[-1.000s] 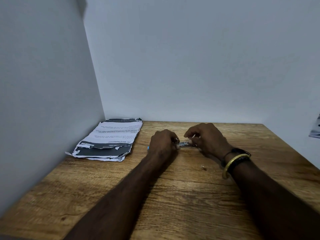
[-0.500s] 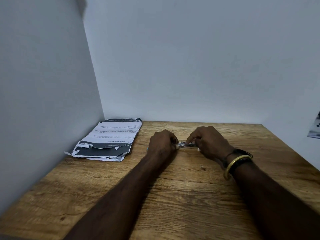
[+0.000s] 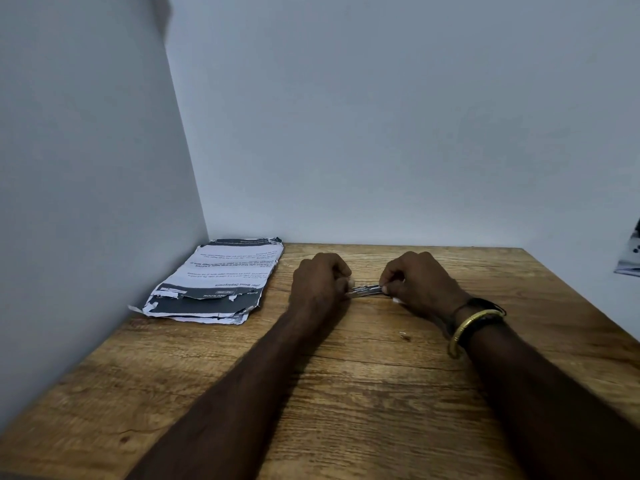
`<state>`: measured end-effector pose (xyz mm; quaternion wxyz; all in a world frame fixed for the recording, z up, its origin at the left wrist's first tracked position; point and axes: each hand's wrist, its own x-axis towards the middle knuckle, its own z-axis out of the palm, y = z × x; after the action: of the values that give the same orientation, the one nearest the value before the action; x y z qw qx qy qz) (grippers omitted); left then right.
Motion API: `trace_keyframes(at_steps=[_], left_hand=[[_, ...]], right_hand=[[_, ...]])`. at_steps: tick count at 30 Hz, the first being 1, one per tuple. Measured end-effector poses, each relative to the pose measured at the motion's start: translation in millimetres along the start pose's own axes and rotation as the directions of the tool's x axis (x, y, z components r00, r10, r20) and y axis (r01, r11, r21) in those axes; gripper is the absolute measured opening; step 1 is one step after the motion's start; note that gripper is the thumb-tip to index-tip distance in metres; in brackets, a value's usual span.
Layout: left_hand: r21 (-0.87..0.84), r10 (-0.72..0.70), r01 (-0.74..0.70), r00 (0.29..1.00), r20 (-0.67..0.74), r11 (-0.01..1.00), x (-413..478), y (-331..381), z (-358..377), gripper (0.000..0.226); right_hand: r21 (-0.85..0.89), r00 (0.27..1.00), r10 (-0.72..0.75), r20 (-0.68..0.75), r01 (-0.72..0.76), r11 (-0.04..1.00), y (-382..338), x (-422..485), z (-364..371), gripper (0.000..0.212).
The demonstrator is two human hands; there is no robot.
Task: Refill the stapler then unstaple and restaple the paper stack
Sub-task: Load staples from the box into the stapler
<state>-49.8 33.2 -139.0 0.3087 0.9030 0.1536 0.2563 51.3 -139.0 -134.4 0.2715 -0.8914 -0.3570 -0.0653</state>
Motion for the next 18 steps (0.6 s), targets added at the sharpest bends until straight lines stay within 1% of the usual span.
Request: trace_keyframes(at_steps=[2,5,10,15,18], left_hand=[[0.004,0.014,-0.014,1.000,0.006,1.000,-2,3,2,0.015],[0.024,0.030,-0.031,0.998,0.050,0.999,-5,8,7,0.016],[0.193,0.082,-0.106,0.989,0.125,0.975,-8,15,12,0.019],[0.384,0.183,-0.233,0.970,0.162,0.894,-10,18,12,0.024],[0.402,0.183,-0.245,0.965,0.187,0.882,-8,15,11,0.029]], right_hand=[[-0.006,1.000,0.004,-0.004,-0.004,1.000,-1,0,1,0.010],[-0.029,1.000,-0.008,-0.003,0.008,1.000,-4,0,2,0.009],[-0.038,0.999,-0.040,-0.001,0.040,0.998,-5,0,3,0.007],[-0.037,0.999,-0.051,-0.008,0.050,0.998,-4,2,4,0.007],[-0.030,0.998,-0.055,-0.015,0.055,0.998,-2,2,5,0.007]])
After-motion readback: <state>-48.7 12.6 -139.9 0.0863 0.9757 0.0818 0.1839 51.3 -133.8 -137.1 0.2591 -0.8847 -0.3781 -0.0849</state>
